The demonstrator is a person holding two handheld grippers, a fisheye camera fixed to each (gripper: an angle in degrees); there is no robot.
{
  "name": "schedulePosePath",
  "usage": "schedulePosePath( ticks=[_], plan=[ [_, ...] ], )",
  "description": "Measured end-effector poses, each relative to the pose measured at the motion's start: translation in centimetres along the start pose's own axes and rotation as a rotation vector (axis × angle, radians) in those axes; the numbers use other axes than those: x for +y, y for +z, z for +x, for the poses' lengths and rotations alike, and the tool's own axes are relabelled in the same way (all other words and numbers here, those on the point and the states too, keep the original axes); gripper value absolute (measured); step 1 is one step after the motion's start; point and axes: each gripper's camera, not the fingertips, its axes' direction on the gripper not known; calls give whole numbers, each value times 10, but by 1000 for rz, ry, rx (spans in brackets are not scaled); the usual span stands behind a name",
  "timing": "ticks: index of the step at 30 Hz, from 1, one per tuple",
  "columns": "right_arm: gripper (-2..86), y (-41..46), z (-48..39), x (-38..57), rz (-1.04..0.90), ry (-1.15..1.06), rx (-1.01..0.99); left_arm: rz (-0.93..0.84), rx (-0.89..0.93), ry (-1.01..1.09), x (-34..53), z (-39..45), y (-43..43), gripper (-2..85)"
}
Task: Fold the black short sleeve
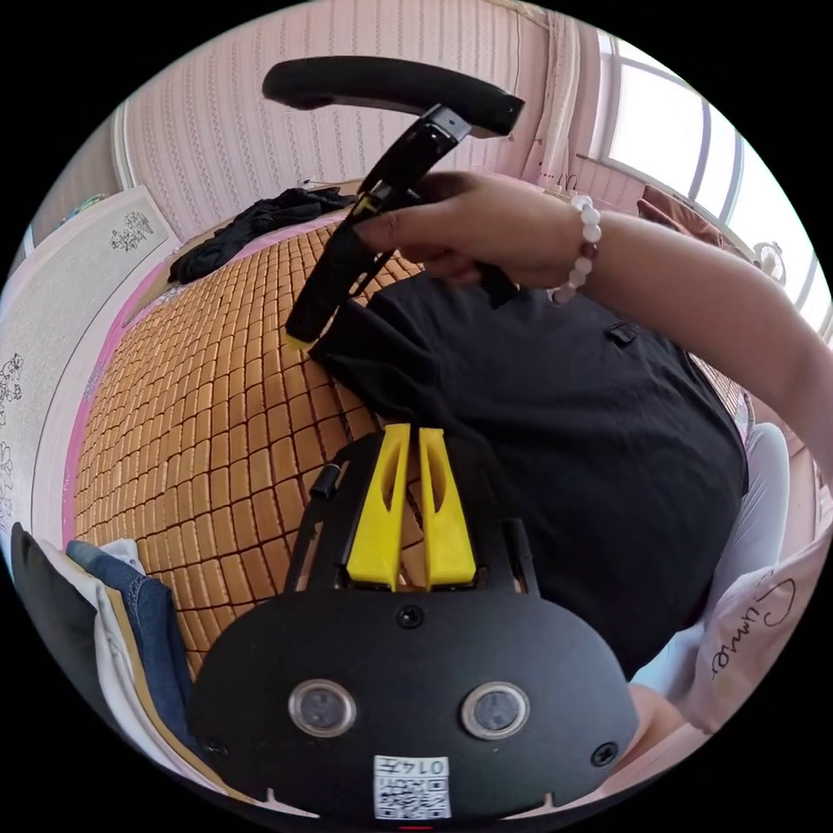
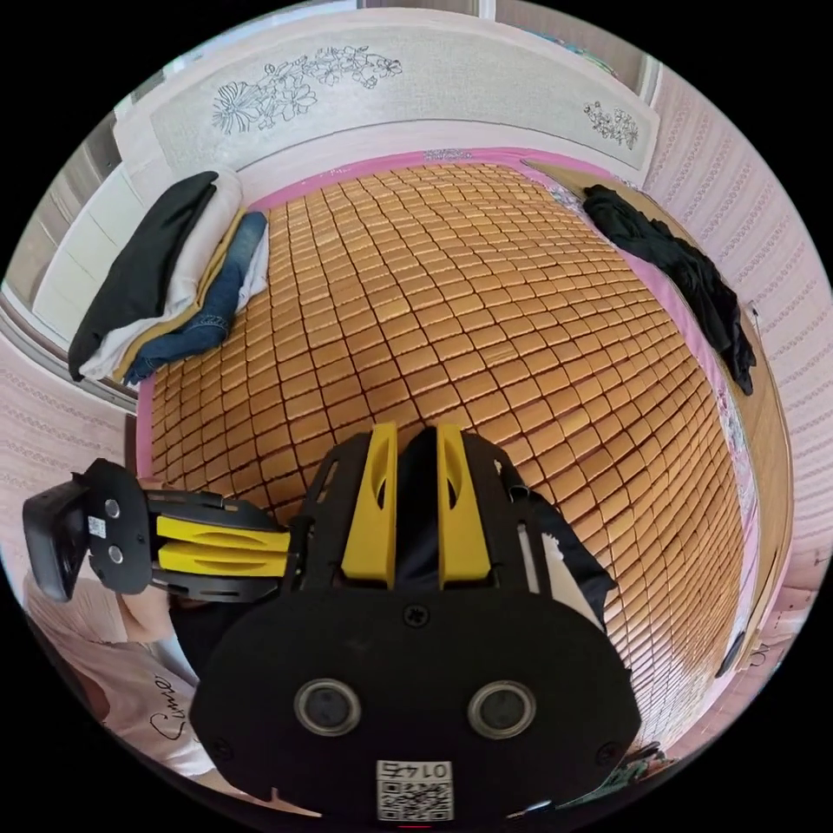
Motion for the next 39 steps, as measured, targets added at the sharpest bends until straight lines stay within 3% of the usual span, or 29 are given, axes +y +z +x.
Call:
schedulePosePath(
  ticks=[5, 8, 12, 16, 22, 31, 36, 39],
  plan=[
    [79, -27, 25, 18, 78, 71, 49, -13, -53, -58, 11, -18, 3, -1],
    [83, -9, 57, 32, 5, 157, 194, 62, -143, -177, 12, -33, 0, 5],
    [87, 32, 92, 44, -99, 252, 136, 138, -175, -193, 7, -31, 6, 23],
    [11, 33, 85, 46, -35, 244, 120, 112, -75, -144, -1, -28, 30, 34],
    [-4, 31, 75, 37, -38, 258, 182, -55, -195, -35, -13, -6, 74, 9],
    [-4, 13, 47, 10, -77, 270, 241, -41, -85, -66, 19, -41, 83, -10],
    [-4, -8, 35, -1, -72, 289, 257, -39, -99, -107, 30, -57, 91, -10],
    [-1, -52, 17, -8, 38, 292, 252, 16, -183, -148, 36, -63, 86, -10]
  ],
)
